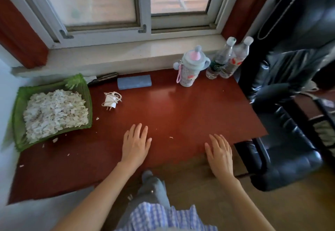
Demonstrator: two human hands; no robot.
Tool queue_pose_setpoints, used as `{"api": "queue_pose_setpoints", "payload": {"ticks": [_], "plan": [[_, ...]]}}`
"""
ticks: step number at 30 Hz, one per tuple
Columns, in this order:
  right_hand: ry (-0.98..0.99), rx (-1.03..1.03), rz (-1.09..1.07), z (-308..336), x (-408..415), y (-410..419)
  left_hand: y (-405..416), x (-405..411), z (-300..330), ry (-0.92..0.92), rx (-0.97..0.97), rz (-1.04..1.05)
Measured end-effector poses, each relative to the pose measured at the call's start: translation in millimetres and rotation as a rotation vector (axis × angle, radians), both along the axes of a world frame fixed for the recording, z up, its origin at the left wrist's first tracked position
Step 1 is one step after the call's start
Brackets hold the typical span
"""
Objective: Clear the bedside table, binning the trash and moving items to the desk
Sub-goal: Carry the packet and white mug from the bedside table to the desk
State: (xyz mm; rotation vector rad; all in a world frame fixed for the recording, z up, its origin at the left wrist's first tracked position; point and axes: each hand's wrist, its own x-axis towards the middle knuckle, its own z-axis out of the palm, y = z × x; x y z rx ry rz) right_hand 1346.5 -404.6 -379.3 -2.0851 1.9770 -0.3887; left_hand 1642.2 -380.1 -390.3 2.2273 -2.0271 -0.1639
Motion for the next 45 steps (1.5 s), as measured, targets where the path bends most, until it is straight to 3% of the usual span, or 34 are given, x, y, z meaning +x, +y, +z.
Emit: {"api": "queue_pose_setpoints", "payload": {"ticks": [15,23,32,45], "plan": [[-0.003,-0.079,-0.506,40.5,-210.6,209.9,63.2,-270.6,54.9,0.084,-0.055,-0.648],[-0.03,-0.125,-0.778,56.3,-305.2,271.5,70.5,-412.3,58.9,0.066,-0.028,-0.961],[0.015,-0.077,-0.985,58.1,-441.5,265.6,37.0,-599.7,56.0,0.081,0.004,-1.178],[-0.035,-0.005,-1.059,51.7,-612.6,183.3,-54.1,-796.0,54.1,0.066,0.058,-1.259]]}}
